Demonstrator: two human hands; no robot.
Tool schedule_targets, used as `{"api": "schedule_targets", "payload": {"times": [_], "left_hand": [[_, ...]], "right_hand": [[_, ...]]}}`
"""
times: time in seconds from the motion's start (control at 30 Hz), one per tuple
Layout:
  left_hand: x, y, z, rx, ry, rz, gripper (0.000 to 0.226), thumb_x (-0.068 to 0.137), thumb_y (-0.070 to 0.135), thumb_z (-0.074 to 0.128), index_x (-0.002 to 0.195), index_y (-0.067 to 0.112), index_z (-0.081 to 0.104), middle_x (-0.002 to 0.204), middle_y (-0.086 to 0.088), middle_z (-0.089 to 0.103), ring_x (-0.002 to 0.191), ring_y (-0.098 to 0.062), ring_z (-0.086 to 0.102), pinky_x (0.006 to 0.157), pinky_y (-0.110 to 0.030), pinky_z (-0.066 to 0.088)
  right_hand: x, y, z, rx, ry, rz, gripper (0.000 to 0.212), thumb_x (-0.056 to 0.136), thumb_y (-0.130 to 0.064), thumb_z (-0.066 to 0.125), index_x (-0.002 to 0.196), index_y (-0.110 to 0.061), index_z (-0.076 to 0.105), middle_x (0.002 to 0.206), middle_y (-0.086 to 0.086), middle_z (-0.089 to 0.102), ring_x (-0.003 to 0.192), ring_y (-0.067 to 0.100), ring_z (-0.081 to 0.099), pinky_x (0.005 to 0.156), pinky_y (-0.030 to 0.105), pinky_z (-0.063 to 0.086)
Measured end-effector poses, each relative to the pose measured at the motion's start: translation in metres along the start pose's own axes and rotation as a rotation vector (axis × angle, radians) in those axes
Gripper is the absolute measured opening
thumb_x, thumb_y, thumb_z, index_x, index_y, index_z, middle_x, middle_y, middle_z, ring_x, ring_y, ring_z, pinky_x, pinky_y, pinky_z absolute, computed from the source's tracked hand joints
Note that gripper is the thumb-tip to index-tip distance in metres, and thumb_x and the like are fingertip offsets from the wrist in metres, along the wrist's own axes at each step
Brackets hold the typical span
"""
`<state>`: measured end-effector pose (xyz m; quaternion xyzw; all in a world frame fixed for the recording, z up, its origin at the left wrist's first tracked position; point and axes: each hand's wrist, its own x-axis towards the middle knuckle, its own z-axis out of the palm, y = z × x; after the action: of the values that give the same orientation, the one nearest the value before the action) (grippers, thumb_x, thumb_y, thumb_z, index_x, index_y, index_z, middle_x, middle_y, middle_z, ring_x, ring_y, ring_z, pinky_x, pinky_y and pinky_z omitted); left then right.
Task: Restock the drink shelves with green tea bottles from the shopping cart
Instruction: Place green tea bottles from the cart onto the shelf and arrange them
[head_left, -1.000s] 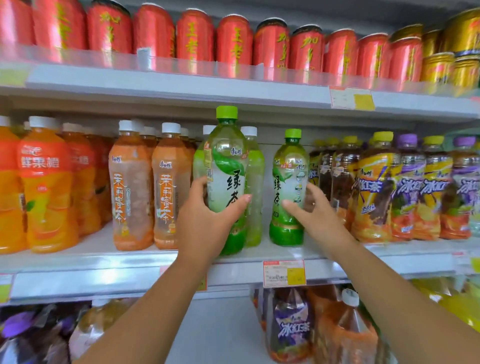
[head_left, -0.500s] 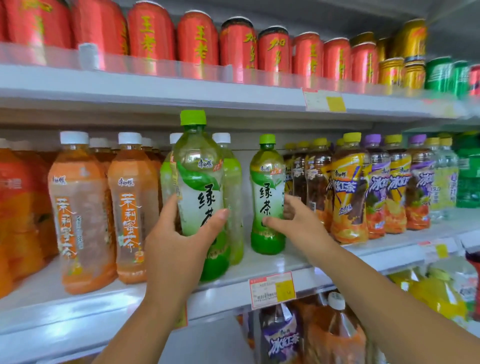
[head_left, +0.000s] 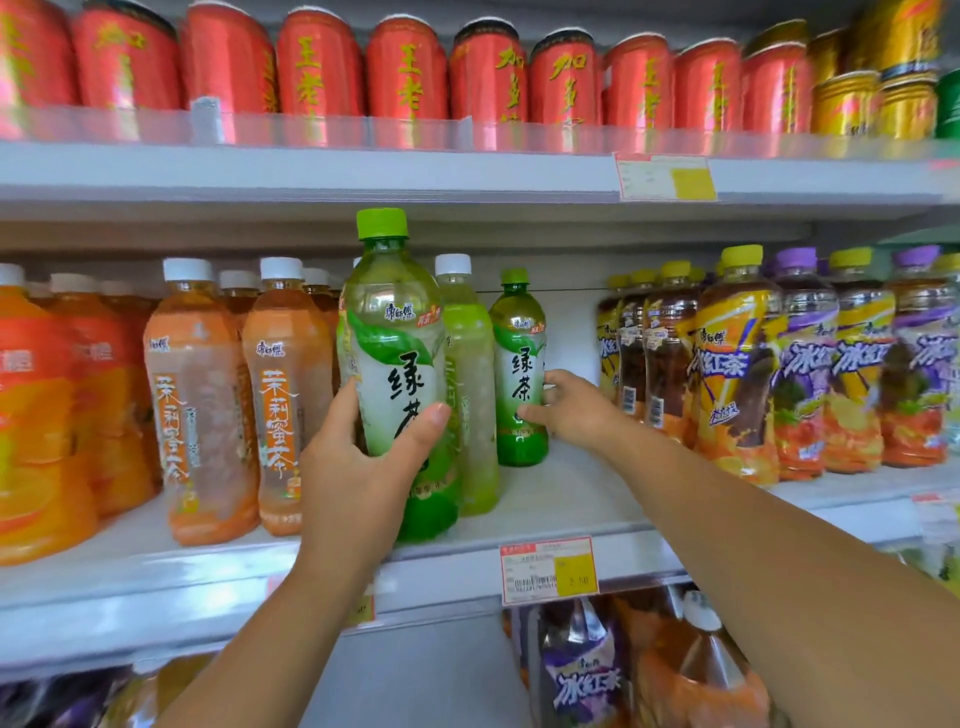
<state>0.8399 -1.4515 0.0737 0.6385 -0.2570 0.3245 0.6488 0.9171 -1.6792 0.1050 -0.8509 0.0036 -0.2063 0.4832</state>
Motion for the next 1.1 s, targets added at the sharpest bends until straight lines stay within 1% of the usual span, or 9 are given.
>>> {"api": "schedule_targets", "payload": {"times": [0.07, 0.17, 0.4, 0.53, 0.63, 0.77, 0.87, 1.0, 1.1], "left_hand": [[-0.001, 0.001, 0.001, -0.01, 0.014, 0.007, 0.047, 0.062, 0.056, 0.064, 0.104, 0.035, 0.062, 0.093, 0.025, 0.069, 0.085, 0.005, 0.064, 0.061, -0.009, 0.049], [-0.002, 0.001, 0.004, 0.001, 0.042, 0.011, 0.04, 0.065, 0.054, 0.072, 0.098, 0.034, 0.061, 0.089, 0.027, 0.069, 0.082, 0.006, 0.064, 0.06, -0.007, 0.047], [-0.001, -0.002, 0.006, 0.012, 0.069, 0.023, 0.047, 0.065, 0.058, 0.076, 0.103, 0.033, 0.063, 0.093, 0.023, 0.071, 0.086, 0.002, 0.066, 0.061, -0.008, 0.048], [-0.002, -0.006, 0.007, 0.015, 0.085, 0.045, 0.048, 0.062, 0.061, 0.063, 0.102, 0.035, 0.063, 0.094, 0.022, 0.071, 0.087, 0.001, 0.066, 0.063, -0.01, 0.049], [-0.001, -0.01, 0.006, 0.011, 0.083, 0.06, 0.05, 0.062, 0.062, 0.064, 0.104, 0.035, 0.064, 0.095, 0.021, 0.071, 0.087, 0.0, 0.067, 0.063, -0.01, 0.05], [0.001, -0.015, 0.005, 0.004, 0.086, 0.064, 0.051, 0.062, 0.063, 0.064, 0.105, 0.036, 0.064, 0.096, 0.019, 0.072, 0.088, -0.003, 0.068, 0.064, -0.013, 0.052], [0.001, -0.017, 0.005, 0.009, 0.084, 0.076, 0.051, 0.062, 0.064, 0.064, 0.106, 0.038, 0.064, 0.097, 0.019, 0.072, 0.089, -0.003, 0.069, 0.065, -0.019, 0.053], [0.002, -0.016, 0.005, 0.011, 0.083, 0.089, 0.05, 0.063, 0.063, 0.063, 0.106, 0.038, 0.064, 0.096, 0.021, 0.072, 0.088, -0.001, 0.068, 0.063, -0.016, 0.052], [0.0, -0.014, 0.005, 0.005, 0.078, 0.087, 0.045, 0.062, 0.059, 0.066, 0.101, 0.038, 0.062, 0.091, 0.027, 0.07, 0.086, 0.005, 0.066, 0.06, -0.007, 0.048]], "right_hand": [[0.016, 0.007, 0.001, -0.017, 0.009, 0.009, 0.028, 0.082, -0.013, 0.074, 0.099, -0.018, 0.053, 0.117, 0.009, 0.067, 0.101, 0.025, 0.065, 0.091, 0.045, 0.053], [0.027, 0.005, -0.002, -0.123, 0.02, 0.007, 0.025, 0.084, -0.016, 0.072, 0.083, -0.02, 0.048, 0.102, 0.004, 0.064, 0.095, 0.021, 0.062, 0.084, 0.034, 0.052], [0.053, 0.008, 0.001, -0.181, -0.008, -0.003, 0.048, 0.084, -0.022, 0.073, 0.122, -0.007, 0.048, 0.116, 0.009, 0.057, 0.105, 0.03, 0.06, 0.092, 0.042, 0.051], [0.064, 0.023, 0.008, -0.118, 0.002, -0.025, 0.057, 0.086, -0.03, 0.07, 0.134, -0.014, 0.045, 0.128, 0.005, 0.055, 0.105, 0.026, 0.057, 0.082, 0.029, 0.045], [0.075, 0.033, 0.012, -0.07, 0.01, -0.049, 0.063, 0.084, -0.034, 0.072, 0.138, -0.021, 0.043, 0.125, 0.006, 0.057, 0.095, 0.022, 0.054, 0.079, 0.031, 0.046], [0.081, 0.041, 0.015, -0.029, -0.08, -0.034, 0.079, 0.077, -0.025, 0.08, 0.142, -0.028, 0.036, 0.125, 0.011, 0.06, 0.111, 0.029, 0.06, 0.092, 0.038, 0.052], [0.084, 0.045, 0.017, -0.043, -0.076, -0.041, 0.087, 0.074, -0.023, 0.082, 0.145, -0.028, 0.031, 0.124, 0.012, 0.061, 0.111, 0.029, 0.06, 0.09, 0.037, 0.052], [0.089, 0.045, 0.02, -0.081, -0.04, -0.036, 0.083, 0.077, -0.027, 0.079, 0.146, -0.025, 0.032, 0.121, 0.012, 0.061, 0.103, 0.026, 0.059, 0.072, 0.026, 0.049], [0.082, 0.042, 0.02, -0.179, -0.029, -0.038, 0.074, 0.084, -0.031, 0.072, 0.145, -0.021, 0.032, 0.129, 0.011, 0.057, 0.114, 0.026, 0.056, 0.085, 0.026, 0.045]]}}
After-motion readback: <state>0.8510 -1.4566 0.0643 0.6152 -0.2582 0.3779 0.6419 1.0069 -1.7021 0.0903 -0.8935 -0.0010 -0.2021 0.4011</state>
